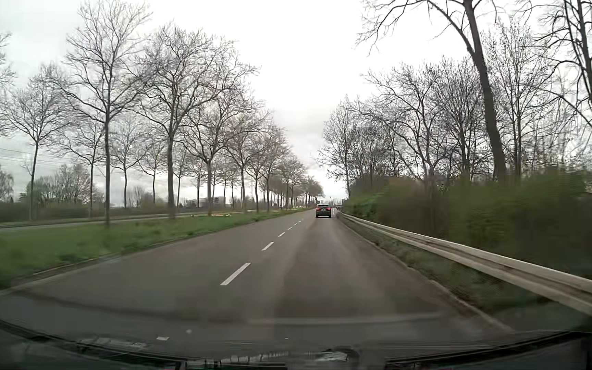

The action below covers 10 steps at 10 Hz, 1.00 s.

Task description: Follow the waypoints while adhering to traffic rules and regulations

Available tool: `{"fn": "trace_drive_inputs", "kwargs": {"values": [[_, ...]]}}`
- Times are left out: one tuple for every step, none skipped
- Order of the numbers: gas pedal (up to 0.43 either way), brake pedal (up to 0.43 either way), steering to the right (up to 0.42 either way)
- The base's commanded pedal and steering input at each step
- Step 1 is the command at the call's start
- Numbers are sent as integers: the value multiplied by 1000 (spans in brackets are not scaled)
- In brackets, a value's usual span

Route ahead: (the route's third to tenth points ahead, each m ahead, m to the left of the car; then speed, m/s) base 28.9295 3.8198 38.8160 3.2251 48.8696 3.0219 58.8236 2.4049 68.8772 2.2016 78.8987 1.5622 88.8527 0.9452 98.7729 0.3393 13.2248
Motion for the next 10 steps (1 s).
{"fn": "trace_drive_inputs", "kwargs": {"values": [[118,0,7],[118,0,7],[118,0,6],[118,0,6],[118,0,6],[118,0,6],[118,0,5],[110,0,5],[110,0,5],[110,0,6]]}}
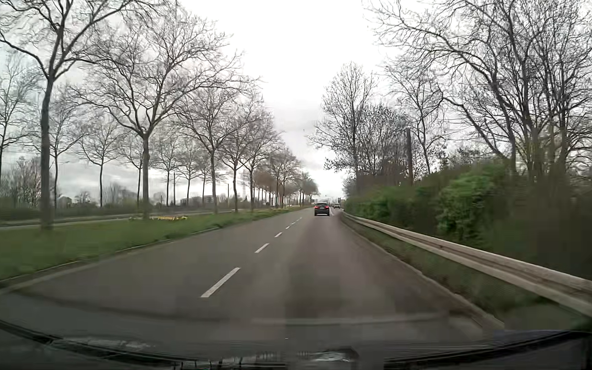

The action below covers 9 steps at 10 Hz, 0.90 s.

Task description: Follow the waypoints while adhering to traffic rules and regulations

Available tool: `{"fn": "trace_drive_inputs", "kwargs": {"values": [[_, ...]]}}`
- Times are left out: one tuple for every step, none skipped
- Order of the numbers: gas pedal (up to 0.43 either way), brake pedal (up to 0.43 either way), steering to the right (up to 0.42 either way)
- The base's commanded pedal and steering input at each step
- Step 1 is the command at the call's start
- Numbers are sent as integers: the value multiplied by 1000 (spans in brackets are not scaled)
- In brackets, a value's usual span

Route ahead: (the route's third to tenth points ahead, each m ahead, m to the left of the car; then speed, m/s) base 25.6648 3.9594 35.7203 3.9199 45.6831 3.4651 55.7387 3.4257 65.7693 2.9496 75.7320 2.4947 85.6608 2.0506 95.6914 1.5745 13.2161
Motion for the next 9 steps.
{"fn": "trace_drive_inputs", "kwargs": {"values": [[110,0,5],[110,0,5],[110,0,5],[110,0,5],[110,0,5],[110,0,5],[110,0,5],[110,0,5],[118,0,5]]}}
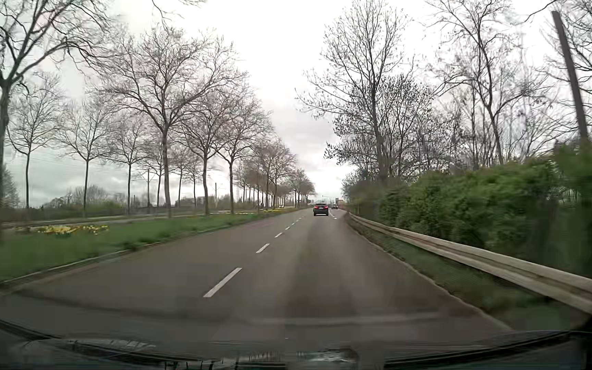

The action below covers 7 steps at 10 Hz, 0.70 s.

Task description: Follow the waypoints while adhering to traffic rules and regulations

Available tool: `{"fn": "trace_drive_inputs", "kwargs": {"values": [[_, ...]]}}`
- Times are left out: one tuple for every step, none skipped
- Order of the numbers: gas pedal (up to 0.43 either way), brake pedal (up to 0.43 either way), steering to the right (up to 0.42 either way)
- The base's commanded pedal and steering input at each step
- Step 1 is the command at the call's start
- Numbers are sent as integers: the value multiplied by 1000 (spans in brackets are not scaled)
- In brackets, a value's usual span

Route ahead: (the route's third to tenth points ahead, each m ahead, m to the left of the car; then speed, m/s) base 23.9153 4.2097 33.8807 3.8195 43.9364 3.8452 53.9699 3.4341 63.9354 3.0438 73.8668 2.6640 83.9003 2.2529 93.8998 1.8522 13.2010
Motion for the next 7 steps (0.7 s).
{"fn": "trace_drive_inputs", "kwargs": {"values": [[118,0,5],[118,0,3],[118,0,3],[118,0,3],[118,0,4],[118,0,3],[118,0,4]]}}
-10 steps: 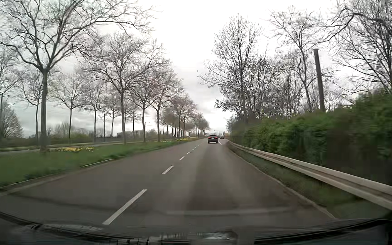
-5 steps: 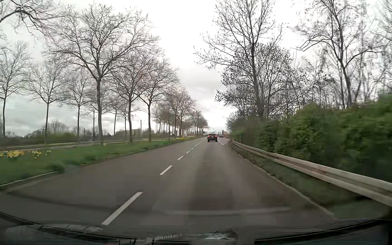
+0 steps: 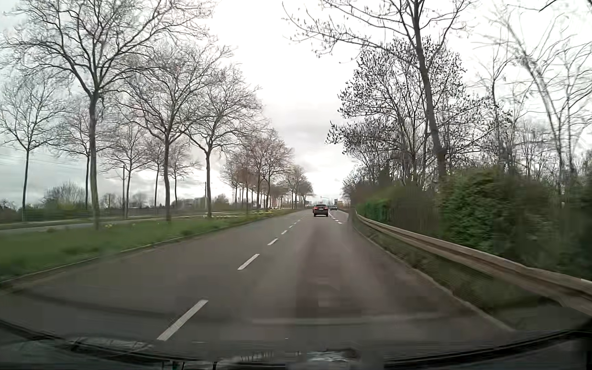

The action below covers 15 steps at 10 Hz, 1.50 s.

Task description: Follow the waypoints while adhering to traffic rules and regulations

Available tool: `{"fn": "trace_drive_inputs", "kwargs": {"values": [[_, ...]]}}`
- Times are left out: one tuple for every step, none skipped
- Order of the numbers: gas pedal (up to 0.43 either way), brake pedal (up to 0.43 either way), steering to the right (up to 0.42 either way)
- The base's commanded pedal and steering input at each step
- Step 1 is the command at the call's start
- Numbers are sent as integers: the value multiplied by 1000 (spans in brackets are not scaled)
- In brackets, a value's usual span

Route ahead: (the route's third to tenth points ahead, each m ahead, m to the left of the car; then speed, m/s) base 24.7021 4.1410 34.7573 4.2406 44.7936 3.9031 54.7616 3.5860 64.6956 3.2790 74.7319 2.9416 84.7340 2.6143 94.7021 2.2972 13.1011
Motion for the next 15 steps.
{"fn": "trace_drive_inputs", "kwargs": {"values": [[118,0,3],[118,0,4],[118,0,3],[118,0,4],[118,0,5],[118,0,6],[118,0,7],[130,0,10],[130,0,12],[130,0,12],[130,0,9],[130,0,8],[130,0,8],[130,0,7],[130,0,6]]}}
